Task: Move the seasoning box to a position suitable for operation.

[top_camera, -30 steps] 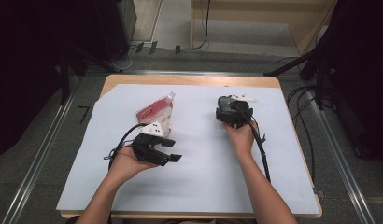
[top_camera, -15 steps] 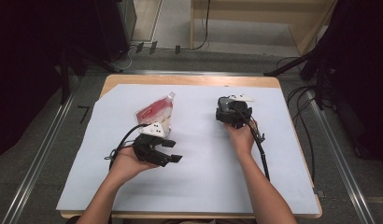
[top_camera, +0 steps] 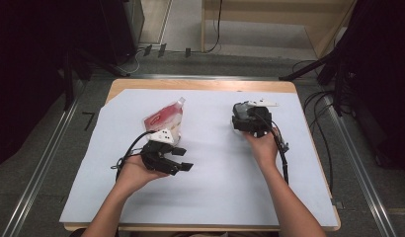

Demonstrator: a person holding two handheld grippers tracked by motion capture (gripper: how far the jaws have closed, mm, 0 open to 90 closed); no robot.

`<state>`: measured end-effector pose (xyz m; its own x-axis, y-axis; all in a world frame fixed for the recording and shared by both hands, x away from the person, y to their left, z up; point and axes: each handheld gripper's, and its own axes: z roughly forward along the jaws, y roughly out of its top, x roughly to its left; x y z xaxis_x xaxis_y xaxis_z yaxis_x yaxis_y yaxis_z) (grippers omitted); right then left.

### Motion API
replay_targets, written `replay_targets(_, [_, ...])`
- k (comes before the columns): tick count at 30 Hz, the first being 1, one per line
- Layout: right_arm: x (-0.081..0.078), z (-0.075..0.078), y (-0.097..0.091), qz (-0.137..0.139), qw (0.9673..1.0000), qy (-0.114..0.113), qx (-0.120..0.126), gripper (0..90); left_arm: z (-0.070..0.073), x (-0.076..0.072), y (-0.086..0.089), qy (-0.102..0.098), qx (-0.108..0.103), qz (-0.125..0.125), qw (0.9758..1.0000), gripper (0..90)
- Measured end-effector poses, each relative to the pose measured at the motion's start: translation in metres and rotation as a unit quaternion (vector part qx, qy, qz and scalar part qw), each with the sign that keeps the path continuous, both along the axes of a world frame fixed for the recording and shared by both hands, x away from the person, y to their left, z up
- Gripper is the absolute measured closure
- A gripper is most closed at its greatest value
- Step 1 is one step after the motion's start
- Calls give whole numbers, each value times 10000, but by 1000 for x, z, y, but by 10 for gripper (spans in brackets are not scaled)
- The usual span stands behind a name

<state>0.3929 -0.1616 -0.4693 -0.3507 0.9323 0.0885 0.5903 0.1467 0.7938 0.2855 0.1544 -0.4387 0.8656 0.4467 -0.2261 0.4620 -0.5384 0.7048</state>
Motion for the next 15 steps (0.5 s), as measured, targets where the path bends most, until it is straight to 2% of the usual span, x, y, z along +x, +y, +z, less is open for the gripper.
replay_targets(7, [-16, 5, -1, 280, 9995, -9, 126, 163, 0, 1, 1, 34, -8, 60, 10000, 392])
replay_targets(9, [-25, 5, -1, 473, 9987, 43, 187, 162, -1, 1, 1, 81, -50, 79, 9999, 411])
replay_targets(12, [-31, 6, -1, 612, 9980, 16, 146, 163, -1, 2, 2, 240, -118, 79, 9996, 436])
replay_targets(15, [-42, 9, -1, 740, 9971, -6, 202, 162, -2, 2, 2, 206, -98, 102, 9997, 435])
